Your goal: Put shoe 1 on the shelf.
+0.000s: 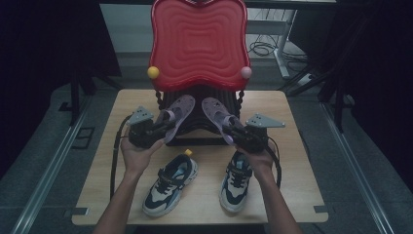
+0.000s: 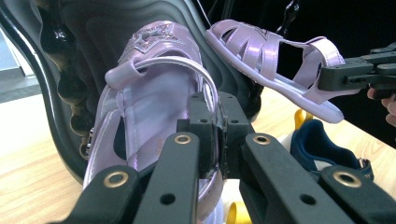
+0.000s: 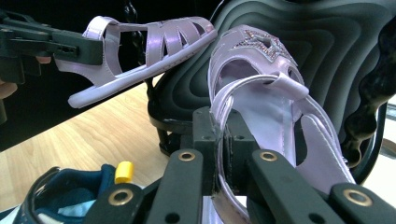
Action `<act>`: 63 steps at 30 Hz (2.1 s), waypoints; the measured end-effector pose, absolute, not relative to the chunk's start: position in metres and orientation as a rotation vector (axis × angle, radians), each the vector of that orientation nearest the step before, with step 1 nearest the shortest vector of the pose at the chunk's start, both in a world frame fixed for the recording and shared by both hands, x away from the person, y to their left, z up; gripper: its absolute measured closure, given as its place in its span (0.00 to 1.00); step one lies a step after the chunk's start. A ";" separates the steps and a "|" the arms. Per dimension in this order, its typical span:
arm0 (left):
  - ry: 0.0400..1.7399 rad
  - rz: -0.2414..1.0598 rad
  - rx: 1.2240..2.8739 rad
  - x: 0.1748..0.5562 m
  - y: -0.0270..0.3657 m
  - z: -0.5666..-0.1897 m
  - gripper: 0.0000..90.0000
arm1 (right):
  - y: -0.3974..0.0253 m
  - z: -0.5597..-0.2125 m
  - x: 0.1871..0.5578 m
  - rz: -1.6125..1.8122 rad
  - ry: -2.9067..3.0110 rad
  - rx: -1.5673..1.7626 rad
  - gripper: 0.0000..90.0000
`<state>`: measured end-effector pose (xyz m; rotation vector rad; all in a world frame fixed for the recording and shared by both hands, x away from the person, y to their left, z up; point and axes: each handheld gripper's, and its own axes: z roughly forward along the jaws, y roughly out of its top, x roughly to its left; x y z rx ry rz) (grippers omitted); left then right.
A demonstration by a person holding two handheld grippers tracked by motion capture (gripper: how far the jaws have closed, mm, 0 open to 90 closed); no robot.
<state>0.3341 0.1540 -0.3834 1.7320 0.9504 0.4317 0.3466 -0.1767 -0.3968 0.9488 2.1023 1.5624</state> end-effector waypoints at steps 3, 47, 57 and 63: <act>0.950 0.440 1.728 0.337 0.153 -0.384 0.96 | -0.175 -0.396 0.349 1.561 2.092 0.958 0.96; 0.951 0.580 1.647 0.385 0.117 -0.391 0.96 | -0.147 -0.400 0.395 1.480 1.988 0.998 0.96; 0.985 0.592 1.603 0.396 0.120 -0.396 0.96 | -0.138 -0.404 0.404 1.445 1.947 0.982 0.96; 0.988 0.615 1.610 0.402 0.115 -0.403 0.96 | -0.128 -0.409 0.412 1.391 1.940 0.958 0.96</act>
